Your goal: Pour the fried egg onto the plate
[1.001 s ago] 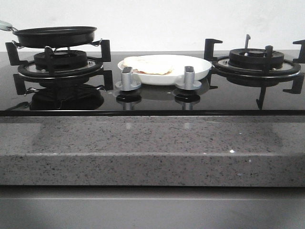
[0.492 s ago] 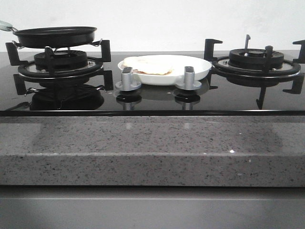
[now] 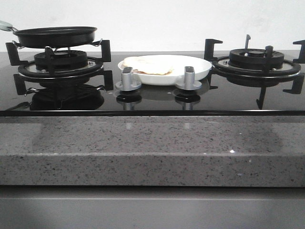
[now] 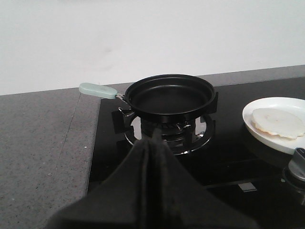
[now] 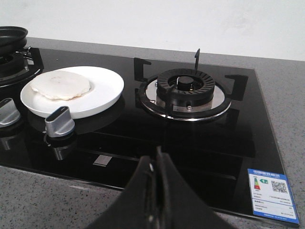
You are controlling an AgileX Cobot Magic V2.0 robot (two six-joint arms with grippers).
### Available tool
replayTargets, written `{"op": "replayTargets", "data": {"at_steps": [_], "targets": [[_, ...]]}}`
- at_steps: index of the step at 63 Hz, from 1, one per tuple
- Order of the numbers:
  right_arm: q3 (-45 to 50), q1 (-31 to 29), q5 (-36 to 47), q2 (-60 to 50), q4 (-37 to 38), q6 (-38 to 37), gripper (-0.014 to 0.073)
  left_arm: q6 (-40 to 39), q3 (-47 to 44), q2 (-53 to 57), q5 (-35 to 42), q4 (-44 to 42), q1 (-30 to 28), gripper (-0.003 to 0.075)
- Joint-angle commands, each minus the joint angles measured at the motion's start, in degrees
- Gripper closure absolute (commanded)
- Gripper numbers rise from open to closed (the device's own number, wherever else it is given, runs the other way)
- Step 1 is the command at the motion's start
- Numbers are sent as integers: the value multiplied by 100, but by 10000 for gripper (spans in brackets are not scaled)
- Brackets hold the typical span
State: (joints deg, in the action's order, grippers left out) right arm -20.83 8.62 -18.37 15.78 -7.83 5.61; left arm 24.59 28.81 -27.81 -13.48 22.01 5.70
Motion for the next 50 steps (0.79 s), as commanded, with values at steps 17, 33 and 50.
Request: {"op": "replayTargets", "data": {"at_steps": [17,33,50], "targets": [[-142,-25,507,41,38,42,712,-2005,-124,-42,592,-2201,38,741],[-142,-25,507,41,38,42,712,-2220,-943,629,623,-2446,14,741],[-142,-16,507,41,38,42,712,-2220,-2248,2464,600,-2063,-574,741]]}}
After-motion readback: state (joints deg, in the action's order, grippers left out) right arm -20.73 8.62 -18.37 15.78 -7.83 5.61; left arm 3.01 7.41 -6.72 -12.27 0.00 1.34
